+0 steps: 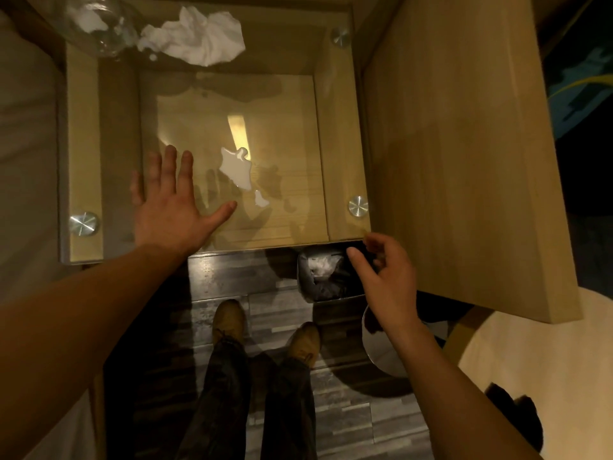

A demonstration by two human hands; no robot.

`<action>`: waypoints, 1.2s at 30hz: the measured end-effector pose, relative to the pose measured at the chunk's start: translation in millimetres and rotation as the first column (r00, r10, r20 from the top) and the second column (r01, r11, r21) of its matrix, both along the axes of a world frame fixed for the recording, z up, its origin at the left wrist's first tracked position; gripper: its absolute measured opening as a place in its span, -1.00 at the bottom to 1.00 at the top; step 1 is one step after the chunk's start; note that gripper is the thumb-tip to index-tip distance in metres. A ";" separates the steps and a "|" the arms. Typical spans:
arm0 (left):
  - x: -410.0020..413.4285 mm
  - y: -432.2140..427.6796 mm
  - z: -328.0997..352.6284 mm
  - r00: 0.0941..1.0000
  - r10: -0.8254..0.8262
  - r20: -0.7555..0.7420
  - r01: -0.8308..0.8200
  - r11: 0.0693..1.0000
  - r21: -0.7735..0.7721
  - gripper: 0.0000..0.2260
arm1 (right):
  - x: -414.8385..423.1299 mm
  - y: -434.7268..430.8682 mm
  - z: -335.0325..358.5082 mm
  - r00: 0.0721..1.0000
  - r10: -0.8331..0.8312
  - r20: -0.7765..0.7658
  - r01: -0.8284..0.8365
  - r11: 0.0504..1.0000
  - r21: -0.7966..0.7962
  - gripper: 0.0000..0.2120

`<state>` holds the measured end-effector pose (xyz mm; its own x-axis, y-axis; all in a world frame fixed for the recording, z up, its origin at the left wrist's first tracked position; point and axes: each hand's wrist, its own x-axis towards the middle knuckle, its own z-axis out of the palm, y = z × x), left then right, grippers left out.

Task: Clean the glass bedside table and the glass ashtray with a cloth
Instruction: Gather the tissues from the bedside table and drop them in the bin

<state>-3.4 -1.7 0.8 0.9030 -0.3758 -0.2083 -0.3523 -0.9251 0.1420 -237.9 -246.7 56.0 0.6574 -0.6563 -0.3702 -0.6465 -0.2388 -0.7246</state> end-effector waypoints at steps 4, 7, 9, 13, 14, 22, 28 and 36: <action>0.8 0.9 -0.5 1.000 -0.002 -0.003 0.002 1.000 -0.010 -0.01 | 53.8 -5.9 11.9 0.980 0.196 0.044 -0.185 0.966 -0.183 -0.49; 1.2 2.1 -2.1 1.000 -0.005 -0.006 0.004 0.999 -0.037 -0.02 | 100.7 -12.6 1.2 0.938 0.344 -0.028 -0.331 0.873 -0.358 -0.39; 1.3 2.4 -4.0 1.000 -0.004 -0.006 0.003 0.999 -0.043 -0.02 | 129.7 -15.6 -10.0 0.909 0.401 -0.110 -0.409 0.815 -0.409 -0.33; 3.0 1.8 -5.3 1.000 -0.014 0.004 0.014 1.000 -0.004 -0.02 | 174.1 -18.6 -32.2 0.848 0.457 -0.267 -0.528 0.689 -0.496 -0.27; 3.4 1.9 -5.2 1.000 -0.017 0.003 0.017 1.000 0.005 -0.01 | 182.2 -19.2 -36.9 0.839 0.460 -0.290 -0.543 0.669 -0.508 -0.26; 5.1 2.2 -7.6 1.000 -0.007 -0.014 0.007 1.000 -0.001 0.00 | 199.4 -22.3 -55.3 0.817 0.436 -0.378 -0.577 0.599 -0.555 -0.23; 10.4 4.4 1.7 0.993 0.035 -0.111 -0.051 0.988 -0.143 -0.06 | 201.2 -22.7 -56.0 0.824 0.412 -0.388 -0.566 0.596 -0.570 -0.25; 112.2 -47.0 48.3 0.992 0.127 -0.011 -0.117 0.872 -0.475 -0.34 | 201.1 -25.2 -60.1 0.826 0.405 -0.392 -0.564 0.599 -0.569 -0.26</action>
